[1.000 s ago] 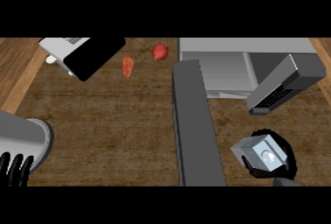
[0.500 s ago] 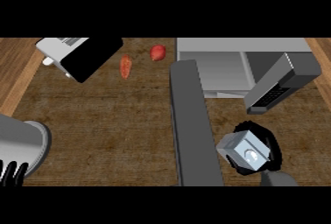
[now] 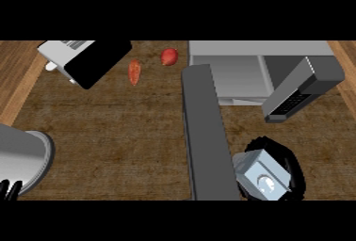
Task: Pick up the milk, place it into the microwave and close the microwave
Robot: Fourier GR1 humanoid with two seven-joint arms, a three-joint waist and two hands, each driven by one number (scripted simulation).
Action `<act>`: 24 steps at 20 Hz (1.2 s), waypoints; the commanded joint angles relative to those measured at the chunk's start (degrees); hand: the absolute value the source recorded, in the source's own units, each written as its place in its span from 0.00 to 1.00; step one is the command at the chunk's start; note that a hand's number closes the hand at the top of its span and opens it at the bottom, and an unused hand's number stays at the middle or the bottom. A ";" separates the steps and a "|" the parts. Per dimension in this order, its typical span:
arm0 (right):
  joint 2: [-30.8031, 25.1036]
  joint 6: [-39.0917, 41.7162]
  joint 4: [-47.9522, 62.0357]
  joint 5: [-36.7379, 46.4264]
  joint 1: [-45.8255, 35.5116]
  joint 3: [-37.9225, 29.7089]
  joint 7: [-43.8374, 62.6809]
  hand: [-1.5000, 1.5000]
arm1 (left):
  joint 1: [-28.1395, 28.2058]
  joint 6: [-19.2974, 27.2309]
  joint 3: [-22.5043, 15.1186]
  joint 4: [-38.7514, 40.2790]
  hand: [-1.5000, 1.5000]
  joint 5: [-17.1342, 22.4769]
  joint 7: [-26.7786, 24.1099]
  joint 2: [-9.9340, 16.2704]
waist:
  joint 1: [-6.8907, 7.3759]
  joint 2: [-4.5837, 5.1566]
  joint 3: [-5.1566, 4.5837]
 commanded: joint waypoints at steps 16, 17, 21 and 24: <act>2.06 -29.82 12.53 6.35 -21.46 6.39 4.75 1.00 | -4.03 -3.20 7.71 5.09 0.00 1.99 0.09 0.90 | 0.94 0.33 0.05; 1.95 -27.09 13.84 6.97 -25.47 1.45 8.37 1.00 | -2.00 -5.02 9.96 1.79 0.00 6.92 2.86 2.86 | 1.09 0.31 0.05; 2.05 -29.14 23.38 6.17 -30.51 -0.60 5.72 1.00 | -2.71 -4.03 6.14 2.11 0.00 1.08 3.29 0.27 | 0.99 0.35 0.07; 1.87 -28.59 33.46 5.75 -36.66 -5.19 3.17 1.00 | -3.89 -5.62 10.13 5.28 0.00 4.10 0.94 1.74 | 1.39 0.44 0.07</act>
